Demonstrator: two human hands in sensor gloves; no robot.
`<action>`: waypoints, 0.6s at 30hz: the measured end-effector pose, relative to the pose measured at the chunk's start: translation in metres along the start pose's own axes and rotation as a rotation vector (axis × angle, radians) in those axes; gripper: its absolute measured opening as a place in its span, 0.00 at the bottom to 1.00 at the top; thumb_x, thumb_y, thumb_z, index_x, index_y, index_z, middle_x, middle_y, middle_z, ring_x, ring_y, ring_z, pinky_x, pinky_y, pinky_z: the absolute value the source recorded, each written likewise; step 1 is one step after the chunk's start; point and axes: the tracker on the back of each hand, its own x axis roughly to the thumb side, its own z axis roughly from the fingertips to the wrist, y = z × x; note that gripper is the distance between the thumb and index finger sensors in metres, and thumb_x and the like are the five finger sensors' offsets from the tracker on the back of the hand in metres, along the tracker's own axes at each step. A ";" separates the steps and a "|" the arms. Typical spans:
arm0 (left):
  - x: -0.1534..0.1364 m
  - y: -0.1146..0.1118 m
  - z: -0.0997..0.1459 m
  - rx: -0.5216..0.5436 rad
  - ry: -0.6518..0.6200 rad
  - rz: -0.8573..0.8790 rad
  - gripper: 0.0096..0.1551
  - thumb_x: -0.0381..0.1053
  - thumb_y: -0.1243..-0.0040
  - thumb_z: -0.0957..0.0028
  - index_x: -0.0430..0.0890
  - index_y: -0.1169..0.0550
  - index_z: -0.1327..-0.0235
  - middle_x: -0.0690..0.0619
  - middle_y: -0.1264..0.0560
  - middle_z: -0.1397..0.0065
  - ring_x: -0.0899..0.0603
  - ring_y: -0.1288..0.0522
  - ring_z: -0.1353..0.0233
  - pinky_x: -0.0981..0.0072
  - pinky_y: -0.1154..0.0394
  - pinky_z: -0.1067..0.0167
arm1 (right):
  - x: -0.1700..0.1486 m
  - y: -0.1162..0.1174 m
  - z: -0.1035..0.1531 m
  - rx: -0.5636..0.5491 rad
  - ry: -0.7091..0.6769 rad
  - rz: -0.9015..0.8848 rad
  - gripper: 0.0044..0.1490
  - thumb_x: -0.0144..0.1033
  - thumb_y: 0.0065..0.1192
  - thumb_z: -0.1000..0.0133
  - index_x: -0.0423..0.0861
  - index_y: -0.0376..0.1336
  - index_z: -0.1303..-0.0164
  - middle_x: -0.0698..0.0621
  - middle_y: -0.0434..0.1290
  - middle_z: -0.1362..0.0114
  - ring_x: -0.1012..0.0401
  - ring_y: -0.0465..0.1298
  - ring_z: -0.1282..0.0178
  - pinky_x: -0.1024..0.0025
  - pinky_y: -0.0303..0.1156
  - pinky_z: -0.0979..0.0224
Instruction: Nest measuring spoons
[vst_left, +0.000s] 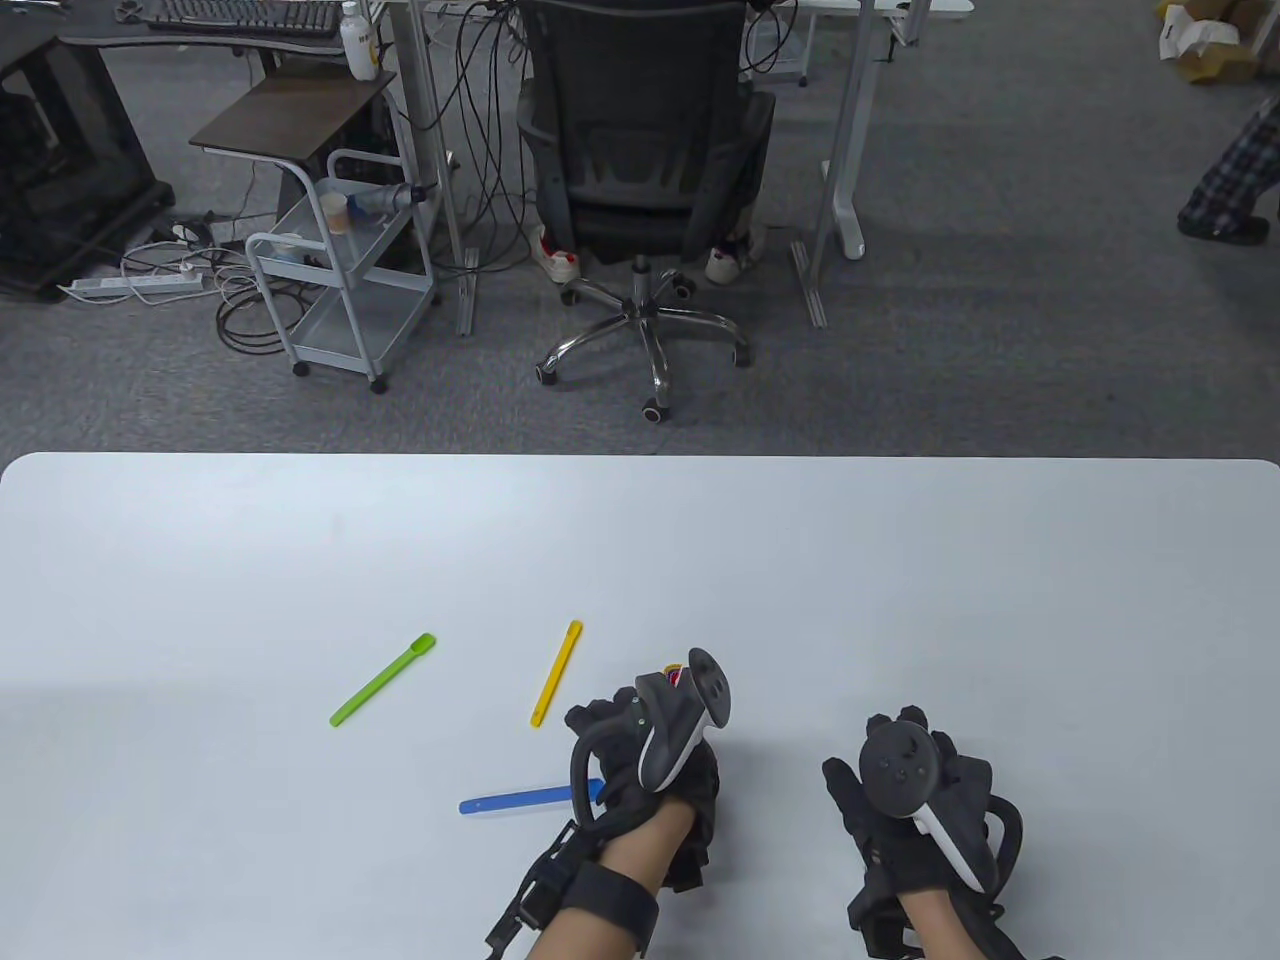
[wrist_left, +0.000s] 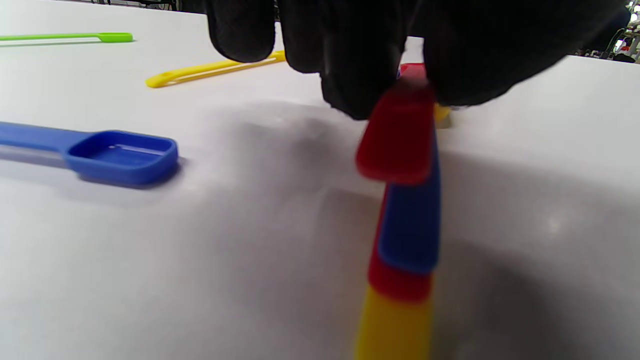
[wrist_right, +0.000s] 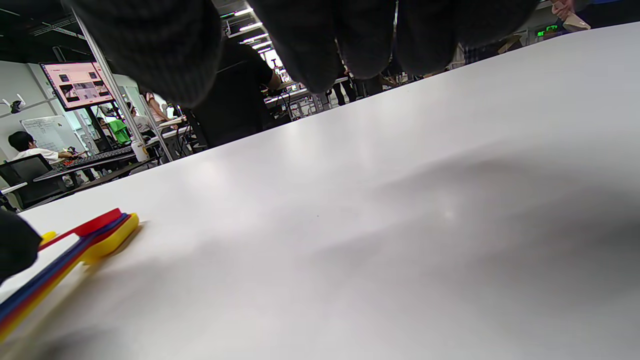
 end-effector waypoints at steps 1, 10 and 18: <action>0.000 -0.001 -0.001 0.000 0.000 0.000 0.27 0.61 0.26 0.55 0.39 0.10 0.60 0.44 0.29 0.19 0.26 0.30 0.19 0.30 0.44 0.23 | 0.000 0.000 0.000 0.000 0.000 -0.001 0.47 0.56 0.59 0.43 0.39 0.61 0.20 0.30 0.57 0.11 0.28 0.61 0.20 0.31 0.59 0.25; 0.000 -0.002 -0.002 0.005 0.010 0.005 0.26 0.61 0.27 0.55 0.40 0.10 0.61 0.44 0.29 0.19 0.26 0.30 0.19 0.30 0.44 0.22 | 0.001 0.000 0.001 -0.001 -0.005 -0.001 0.46 0.56 0.59 0.43 0.38 0.62 0.20 0.30 0.58 0.11 0.28 0.61 0.20 0.31 0.59 0.25; 0.000 -0.002 -0.002 0.004 0.003 0.018 0.29 0.65 0.29 0.55 0.41 0.09 0.61 0.44 0.28 0.19 0.25 0.30 0.19 0.29 0.44 0.23 | 0.001 0.000 0.001 0.001 -0.007 0.003 0.46 0.56 0.59 0.43 0.38 0.62 0.21 0.30 0.58 0.11 0.28 0.61 0.20 0.31 0.59 0.25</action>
